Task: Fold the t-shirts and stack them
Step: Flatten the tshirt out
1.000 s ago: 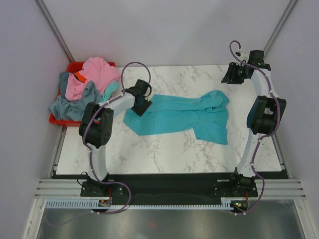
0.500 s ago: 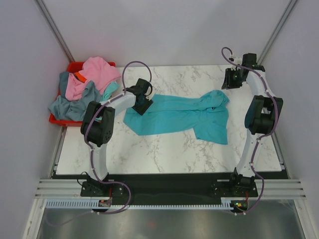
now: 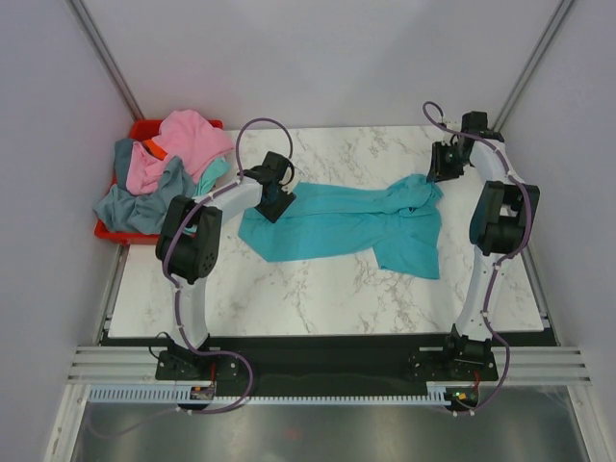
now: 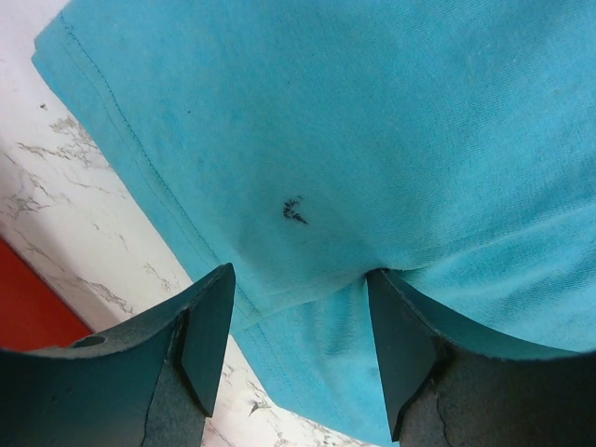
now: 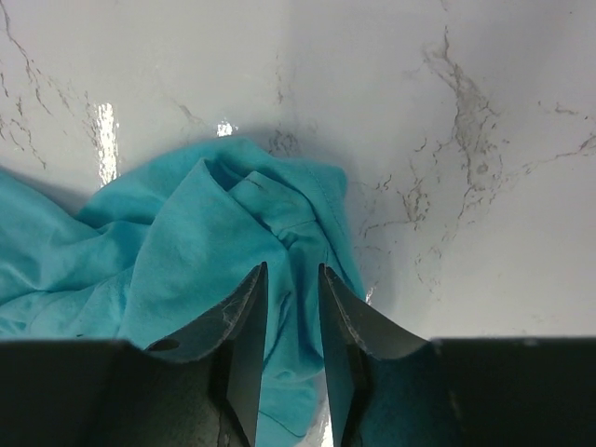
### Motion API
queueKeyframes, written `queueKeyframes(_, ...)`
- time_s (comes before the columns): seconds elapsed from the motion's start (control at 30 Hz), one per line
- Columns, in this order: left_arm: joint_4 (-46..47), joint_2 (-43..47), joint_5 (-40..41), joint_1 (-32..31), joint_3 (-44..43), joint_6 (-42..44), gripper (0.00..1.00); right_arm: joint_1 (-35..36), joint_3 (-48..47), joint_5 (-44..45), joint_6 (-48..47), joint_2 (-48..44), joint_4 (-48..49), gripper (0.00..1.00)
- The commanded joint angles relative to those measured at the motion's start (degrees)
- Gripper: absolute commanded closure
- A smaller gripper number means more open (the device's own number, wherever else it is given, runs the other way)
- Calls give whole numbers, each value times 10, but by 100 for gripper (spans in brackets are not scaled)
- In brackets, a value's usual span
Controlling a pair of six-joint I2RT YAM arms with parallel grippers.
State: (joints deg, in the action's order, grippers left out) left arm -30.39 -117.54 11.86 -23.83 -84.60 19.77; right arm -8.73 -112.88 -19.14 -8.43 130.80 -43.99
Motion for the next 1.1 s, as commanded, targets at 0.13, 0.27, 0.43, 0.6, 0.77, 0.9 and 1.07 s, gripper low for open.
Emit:
queueKeyframes(0.13, -3, 12, 1, -2, -5, 1, 33, 6, -22, 6, -8, 9, 0, 78)
queueKeyframes(0.27, 0, 14, 4, -2, 0, 2, 33, 8, -23, 6, -7, 2, 0, 98)
queueKeyframes(0.43, 16, 28, 38, 5, 20, 6, 31, 7, -27, 7, -7, -24, 0, 100)
queueKeyframes(0.6, 19, 45, 36, 33, 43, -24, 29, 8, -29, -3, 4, -50, 5, 100)
queueKeyframes(0.77, -2, 56, -15, 60, 46, -70, 29, 9, -23, -5, 8, -62, 3, 100)
queueKeyframes(0.9, -17, 77, -57, 67, 44, -90, 23, 9, -16, -1, 8, -67, 4, 100)
queueKeyframes(1.07, -43, 111, -116, 67, 26, -100, 23, 9, -4, 9, 0, -80, 2, 100)
